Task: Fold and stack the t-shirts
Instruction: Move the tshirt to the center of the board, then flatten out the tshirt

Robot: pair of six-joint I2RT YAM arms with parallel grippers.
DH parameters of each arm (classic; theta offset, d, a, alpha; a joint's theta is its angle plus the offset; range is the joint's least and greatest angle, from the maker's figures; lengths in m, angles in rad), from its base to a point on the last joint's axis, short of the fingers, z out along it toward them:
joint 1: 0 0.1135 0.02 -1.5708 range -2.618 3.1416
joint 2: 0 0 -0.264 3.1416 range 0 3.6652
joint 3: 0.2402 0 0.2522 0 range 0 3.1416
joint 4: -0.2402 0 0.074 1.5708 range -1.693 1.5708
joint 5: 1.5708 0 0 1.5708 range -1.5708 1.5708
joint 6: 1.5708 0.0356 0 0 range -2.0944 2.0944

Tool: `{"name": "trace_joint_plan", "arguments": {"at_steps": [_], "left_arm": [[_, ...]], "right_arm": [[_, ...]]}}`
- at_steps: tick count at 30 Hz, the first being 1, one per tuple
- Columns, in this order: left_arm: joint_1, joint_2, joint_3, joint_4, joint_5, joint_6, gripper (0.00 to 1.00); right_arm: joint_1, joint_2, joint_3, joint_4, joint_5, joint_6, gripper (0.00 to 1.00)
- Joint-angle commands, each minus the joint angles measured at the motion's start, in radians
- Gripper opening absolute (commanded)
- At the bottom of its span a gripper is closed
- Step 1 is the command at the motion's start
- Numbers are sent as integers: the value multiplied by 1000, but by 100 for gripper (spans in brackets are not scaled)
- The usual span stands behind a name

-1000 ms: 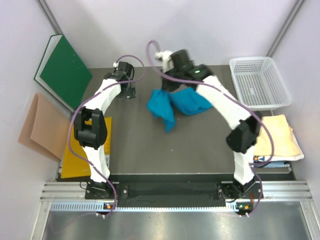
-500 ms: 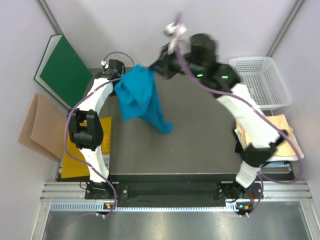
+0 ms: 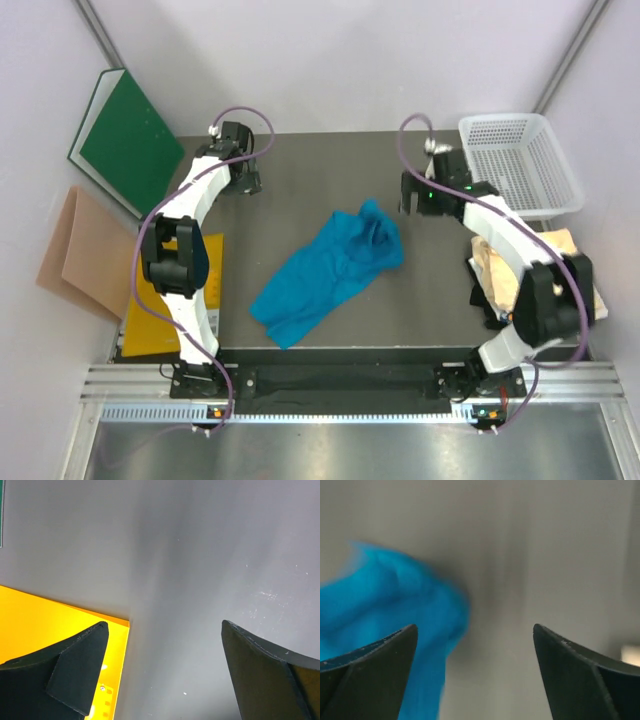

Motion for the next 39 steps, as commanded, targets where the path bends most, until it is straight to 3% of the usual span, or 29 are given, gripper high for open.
{"name": "trace_joint_plan", "arguments": {"at_steps": [1,6,9,12,16,20,24,27,35,37,39], "left_arm": [[-1,-16,31,3,-18,14,99],[-2,-45,5,0,-1,23,99],[-8,-81,-37,5,69,37,99],[-23,-120,-96,11,144,51,99],[-62,-166,-182,5,189,60,99],[-88,-193,-250,-8,227,40,99],[-102,-194,-285,-27,276,31,99],[-112,-182,-287,-60,310,40,99],[-151,-61,-274,-193,283,34,99],[-159,-33,-285,-199,281,31,99],[-166,-10,-296,-195,289,31,87]], "right_arm": [[-30,60,-2,-129,173,-15,100],[-28,4,54,-62,118,-5,99],[-27,22,131,-51,-22,1,100],[11,111,240,-102,-139,27,98],[111,308,445,-304,-218,-14,95],[217,412,528,-474,-186,-62,90],[289,494,550,-562,-129,-61,77],[317,543,564,-640,-60,-50,75],[349,642,554,-679,153,-12,66],[354,649,547,-653,188,-10,52],[357,660,532,-628,244,-11,34]]}}
